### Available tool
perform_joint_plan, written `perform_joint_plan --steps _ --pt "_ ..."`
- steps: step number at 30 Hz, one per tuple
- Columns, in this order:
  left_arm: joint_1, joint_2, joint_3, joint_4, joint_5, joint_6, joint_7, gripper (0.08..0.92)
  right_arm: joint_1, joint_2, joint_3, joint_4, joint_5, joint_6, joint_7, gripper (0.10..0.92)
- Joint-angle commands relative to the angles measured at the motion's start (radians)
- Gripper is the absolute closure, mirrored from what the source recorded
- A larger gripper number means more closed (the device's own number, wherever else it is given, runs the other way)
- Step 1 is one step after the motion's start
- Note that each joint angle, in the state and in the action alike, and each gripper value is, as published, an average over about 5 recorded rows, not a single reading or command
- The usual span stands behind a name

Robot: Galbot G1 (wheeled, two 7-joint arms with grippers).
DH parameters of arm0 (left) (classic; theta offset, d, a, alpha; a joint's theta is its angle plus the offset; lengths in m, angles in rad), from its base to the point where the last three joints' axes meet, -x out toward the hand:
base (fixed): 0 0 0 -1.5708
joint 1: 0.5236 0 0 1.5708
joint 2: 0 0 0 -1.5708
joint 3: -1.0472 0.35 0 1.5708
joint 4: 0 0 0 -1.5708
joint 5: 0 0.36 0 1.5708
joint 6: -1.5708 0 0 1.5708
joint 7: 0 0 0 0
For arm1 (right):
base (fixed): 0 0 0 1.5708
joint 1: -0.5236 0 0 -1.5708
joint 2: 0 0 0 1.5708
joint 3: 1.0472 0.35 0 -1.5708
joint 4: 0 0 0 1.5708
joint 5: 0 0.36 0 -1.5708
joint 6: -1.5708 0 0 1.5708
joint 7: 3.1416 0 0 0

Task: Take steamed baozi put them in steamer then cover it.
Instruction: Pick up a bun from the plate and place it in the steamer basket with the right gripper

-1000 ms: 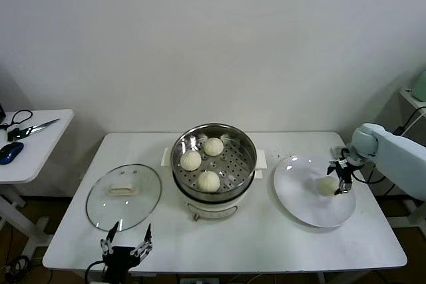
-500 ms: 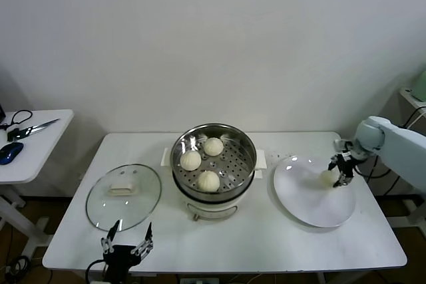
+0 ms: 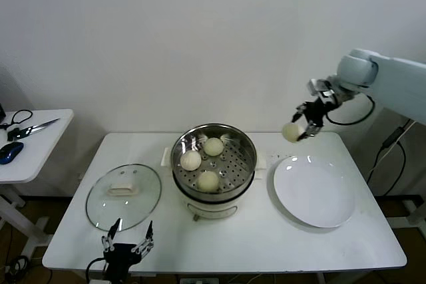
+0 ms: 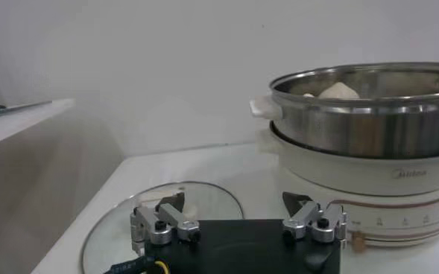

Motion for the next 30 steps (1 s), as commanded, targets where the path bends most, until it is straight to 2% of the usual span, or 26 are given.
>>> perform_joint_plan --steps 1,12,30 --pt "0.001 0.001 -0.004 -0.007 -0.003 0.004 0.0 0.177 0.124 0.187 -0.069 0.149 0.236 -0.089 0.057 0.379" --pt "0.002 0.002 -0.014 -0.026 -0.011 0.01 0.001 0.177 -0.109 0.314 -0.032 0.035 0.149 -0.121 0.14 0.381" --pt "0.005 0.006 -0.017 -0.026 -0.018 0.007 0.001 0.177 -0.232 0.329 -0.03 -0.037 0.012 -0.143 0.203 0.381"
